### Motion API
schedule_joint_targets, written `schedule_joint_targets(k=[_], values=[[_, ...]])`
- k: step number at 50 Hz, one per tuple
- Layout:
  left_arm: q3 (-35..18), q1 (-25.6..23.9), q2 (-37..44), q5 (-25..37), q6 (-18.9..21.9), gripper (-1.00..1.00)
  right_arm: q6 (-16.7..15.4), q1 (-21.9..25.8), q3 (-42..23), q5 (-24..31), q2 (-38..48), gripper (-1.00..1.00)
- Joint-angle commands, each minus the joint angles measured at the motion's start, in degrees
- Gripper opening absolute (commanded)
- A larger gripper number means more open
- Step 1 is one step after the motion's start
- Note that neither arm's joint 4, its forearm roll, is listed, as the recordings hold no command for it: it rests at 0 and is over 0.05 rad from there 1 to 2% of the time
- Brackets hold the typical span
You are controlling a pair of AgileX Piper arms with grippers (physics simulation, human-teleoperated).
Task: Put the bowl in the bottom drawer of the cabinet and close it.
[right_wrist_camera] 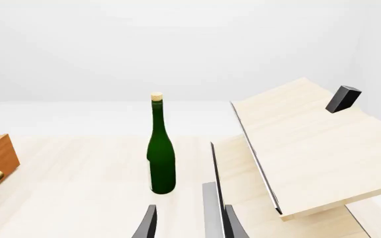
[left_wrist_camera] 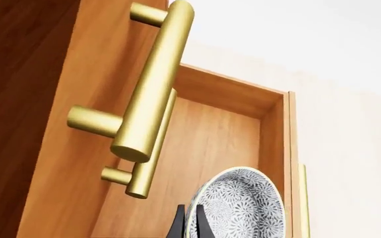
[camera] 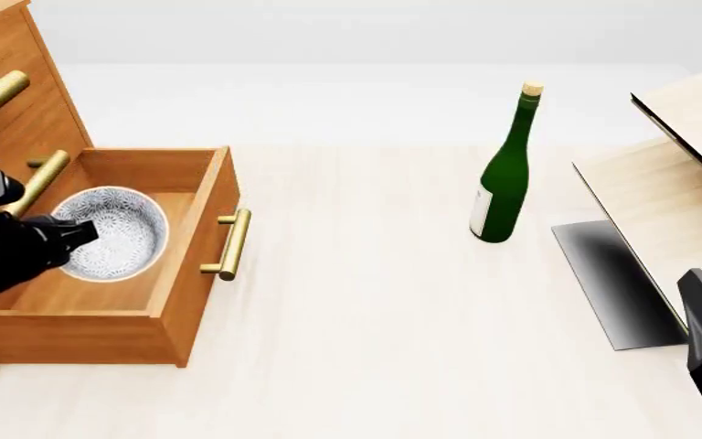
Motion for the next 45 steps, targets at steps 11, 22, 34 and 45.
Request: schedule_joint_targets(k=[11,22,34,45], values=[[0.20,0.51,1.83,-1.42,0.50,-1.00,0.01,0.01,0.00,0.00,-0.01,1.00],[0.48,0.75,3.14,-2.23,0.45,-1.00,0.00,0.01,0.00,0.00,0.00,1.00],[0.80,0.77,4.70,-3.27,0.46,-1.00,0.00,0.01,0.00,0.00,0.01,1.00],[1.18,1.11,5.64,-3.95,0.26,-1.00,0.01,0.00,0.00,0.00,-0.01,1.00]])
